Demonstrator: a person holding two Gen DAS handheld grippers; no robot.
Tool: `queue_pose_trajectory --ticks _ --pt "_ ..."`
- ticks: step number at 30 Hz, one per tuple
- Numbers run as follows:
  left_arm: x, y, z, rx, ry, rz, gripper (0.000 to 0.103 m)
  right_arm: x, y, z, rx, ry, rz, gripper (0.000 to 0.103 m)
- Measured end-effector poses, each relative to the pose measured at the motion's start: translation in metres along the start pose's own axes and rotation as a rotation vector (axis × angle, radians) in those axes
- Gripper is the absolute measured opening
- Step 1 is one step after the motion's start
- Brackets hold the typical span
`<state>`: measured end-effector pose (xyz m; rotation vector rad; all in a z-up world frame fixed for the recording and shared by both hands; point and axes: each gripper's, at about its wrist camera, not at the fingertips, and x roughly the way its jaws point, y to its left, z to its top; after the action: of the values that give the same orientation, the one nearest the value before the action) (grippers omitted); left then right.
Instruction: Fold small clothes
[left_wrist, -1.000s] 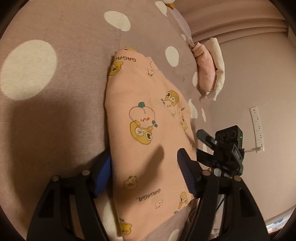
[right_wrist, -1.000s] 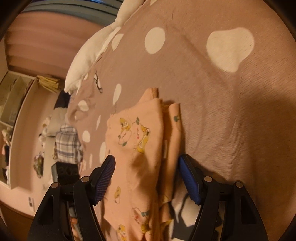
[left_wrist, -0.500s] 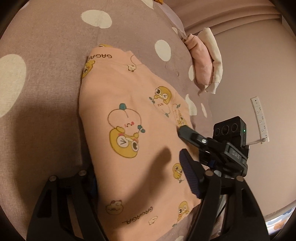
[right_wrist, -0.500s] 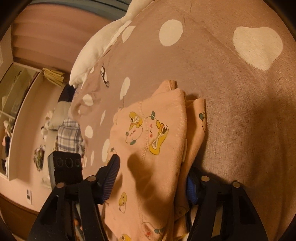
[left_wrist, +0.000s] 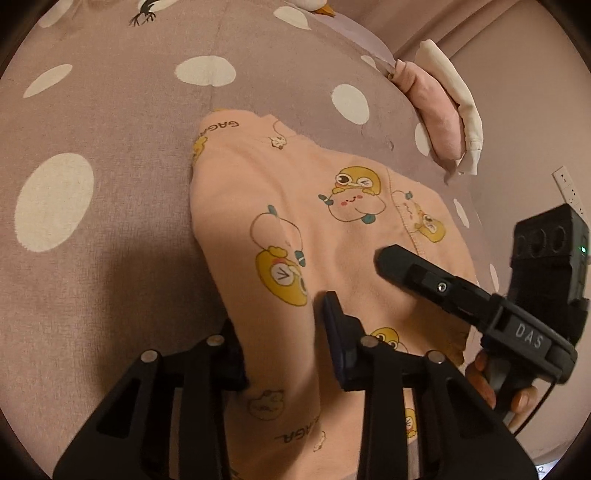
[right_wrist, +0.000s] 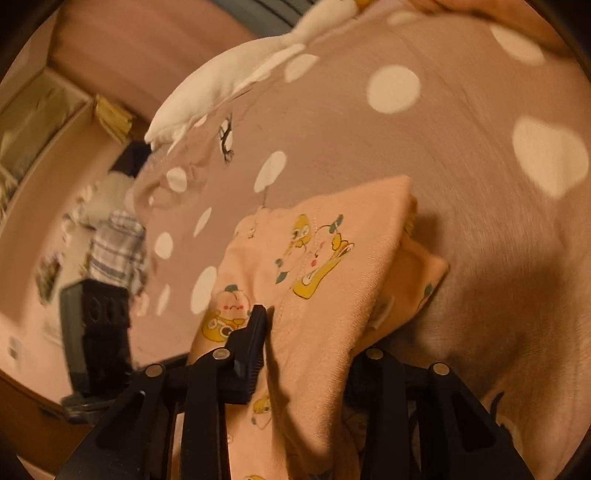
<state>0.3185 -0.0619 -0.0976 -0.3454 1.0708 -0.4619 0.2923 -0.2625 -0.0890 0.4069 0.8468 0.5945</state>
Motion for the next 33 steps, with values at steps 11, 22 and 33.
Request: queue_pose_trajectory --ticks 11,22,33 --pt "-0.031 -0.017 -0.012 0.092 -0.071 0.017 0.023 -0.011 0.041 -0.017 -0.126 -0.044 -0.201 0.028" --pt "-0.083 -0.048 -0.056 0.185 -0.117 0.02 0.023 -0.058 0.074 -0.05 -0.126 -0.11 -0.178 0.028" --pt "-0.141 -0.054 -0.12 0.17 -0.157 0.017 0.023 -0.089 0.108 -0.098 -0.138 -0.13 -0.114 0.028"
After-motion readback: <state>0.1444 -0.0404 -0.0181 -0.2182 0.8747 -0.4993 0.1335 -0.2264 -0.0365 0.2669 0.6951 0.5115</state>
